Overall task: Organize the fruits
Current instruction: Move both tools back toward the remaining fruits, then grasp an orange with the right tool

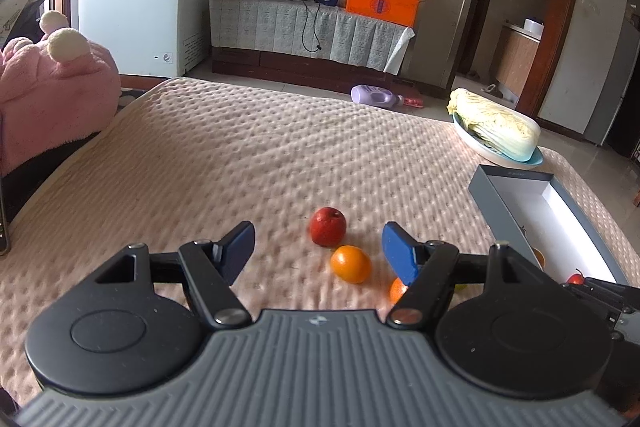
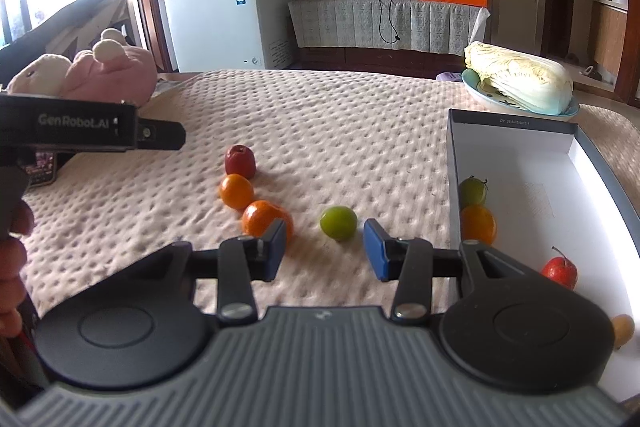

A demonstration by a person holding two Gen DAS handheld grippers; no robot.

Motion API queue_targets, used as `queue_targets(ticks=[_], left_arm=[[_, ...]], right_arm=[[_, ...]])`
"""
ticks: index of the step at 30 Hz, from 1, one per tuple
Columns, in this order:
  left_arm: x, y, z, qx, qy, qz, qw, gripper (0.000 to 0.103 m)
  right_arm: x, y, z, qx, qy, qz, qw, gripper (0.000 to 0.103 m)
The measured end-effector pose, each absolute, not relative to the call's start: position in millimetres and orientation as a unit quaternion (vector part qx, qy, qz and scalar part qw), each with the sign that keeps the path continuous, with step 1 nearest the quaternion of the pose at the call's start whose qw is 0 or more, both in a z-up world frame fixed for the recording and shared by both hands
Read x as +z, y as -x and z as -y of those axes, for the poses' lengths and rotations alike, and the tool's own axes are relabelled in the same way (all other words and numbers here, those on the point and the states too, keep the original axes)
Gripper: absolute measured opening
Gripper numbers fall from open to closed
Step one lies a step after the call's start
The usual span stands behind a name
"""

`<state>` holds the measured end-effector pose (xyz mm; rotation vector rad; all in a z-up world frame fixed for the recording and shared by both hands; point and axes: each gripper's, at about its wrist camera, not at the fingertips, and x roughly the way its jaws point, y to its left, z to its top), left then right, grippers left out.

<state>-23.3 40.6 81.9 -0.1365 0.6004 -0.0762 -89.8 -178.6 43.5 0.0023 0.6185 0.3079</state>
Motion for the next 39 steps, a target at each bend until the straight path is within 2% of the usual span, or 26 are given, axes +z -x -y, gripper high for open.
queue_targets(ticks=[16, 39], left_arm=[[83, 24, -71, 0.006, 0.095, -0.3, 0.949, 0.075], [71, 17, -68, -0.013, 0.09, -0.321, 0.943, 0.075]], right_arm=[[31, 84, 145, 0.187, 0.025, -0.315, 0.93, 0.045], [9, 55, 122, 0.166, 0.02, -0.333, 0.928, 0.046]])
